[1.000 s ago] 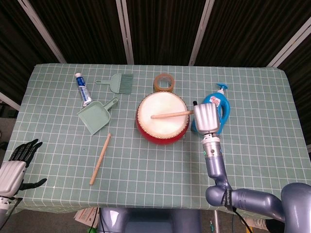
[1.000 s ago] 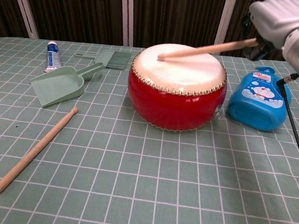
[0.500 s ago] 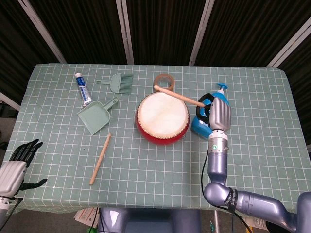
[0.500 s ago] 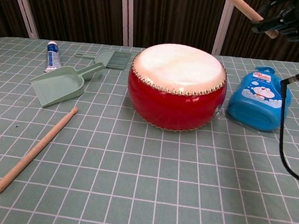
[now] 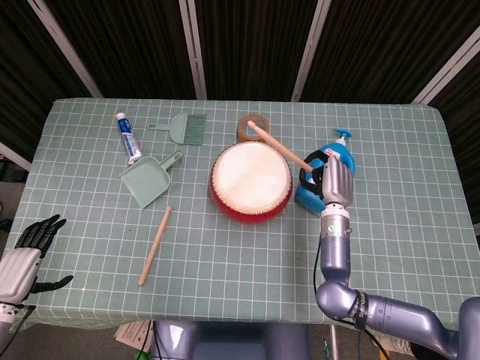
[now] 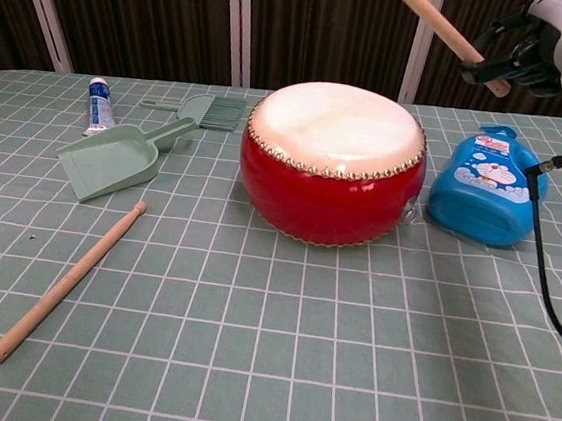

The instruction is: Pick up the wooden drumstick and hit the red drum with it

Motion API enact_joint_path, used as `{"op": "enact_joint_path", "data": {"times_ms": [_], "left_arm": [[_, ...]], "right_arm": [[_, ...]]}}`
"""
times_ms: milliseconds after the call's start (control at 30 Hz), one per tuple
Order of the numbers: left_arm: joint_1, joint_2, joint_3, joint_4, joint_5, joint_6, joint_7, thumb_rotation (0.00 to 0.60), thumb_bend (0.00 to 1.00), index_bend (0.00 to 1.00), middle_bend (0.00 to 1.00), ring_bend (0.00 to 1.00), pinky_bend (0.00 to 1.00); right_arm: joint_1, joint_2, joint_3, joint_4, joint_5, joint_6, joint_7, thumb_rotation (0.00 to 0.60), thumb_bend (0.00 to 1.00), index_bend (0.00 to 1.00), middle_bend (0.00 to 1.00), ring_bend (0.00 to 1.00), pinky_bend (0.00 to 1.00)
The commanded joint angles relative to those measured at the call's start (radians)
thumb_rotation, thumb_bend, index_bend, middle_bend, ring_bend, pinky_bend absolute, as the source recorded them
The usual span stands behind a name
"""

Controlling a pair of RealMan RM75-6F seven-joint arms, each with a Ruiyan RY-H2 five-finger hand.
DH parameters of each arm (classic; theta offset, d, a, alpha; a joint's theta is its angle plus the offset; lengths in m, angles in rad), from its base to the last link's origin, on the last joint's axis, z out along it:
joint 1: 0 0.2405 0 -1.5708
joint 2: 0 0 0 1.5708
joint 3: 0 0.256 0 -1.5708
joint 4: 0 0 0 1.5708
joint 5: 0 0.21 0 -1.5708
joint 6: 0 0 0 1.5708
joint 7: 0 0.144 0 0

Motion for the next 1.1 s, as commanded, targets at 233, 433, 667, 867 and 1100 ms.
{"op": "enact_joint_path", "data": {"times_ms": [233,433,667,867,1100], "left_arm": [[0.002,0.003,0.003,-0.006,0.002,0.001,0.000,0.600,0.00,0.00,0.00,0.00,0.01],[0.003,0.006,0.005,-0.007,0.002,0.000,-0.006,0.600,0.00,0.00,0.00,0.00,0.01],[0.002,0.005,0.007,-0.008,0.009,0.000,-0.002,0.600,0.00,0.00,0.00,0.00,0.01],[0.003,0.004,0.007,-0.006,0.010,0.002,0.005,0.600,0.00,0.00,0.00,0.00,0.01],[0.005,0.001,0.005,0.002,0.013,0.011,0.010,0.600,0.00,0.00,0.00,0.00,0.01]], "right_arm": [[0.101,-0.098,-0.436,0.458,-0.329,-0.024,-0.609,0.600,0.78,1.00,1.00,1.00,0.96],[0.085,-0.079,-0.329,0.377,-0.265,-0.007,-0.585,0.600,0.78,1.00,1.00,1.00,0.96],[0.039,-0.004,-0.214,0.191,-0.264,0.055,-0.441,0.600,0.78,1.00,1.00,1.00,0.96],[-0.030,0.104,-0.172,-0.036,-0.150,0.049,-0.418,0.600,0.78,1.00,1.00,1.00,0.96],[-0.124,0.208,-0.281,-0.156,-0.214,0.043,-0.353,0.600,0.78,1.00,1.00,1.00,0.96]]}}
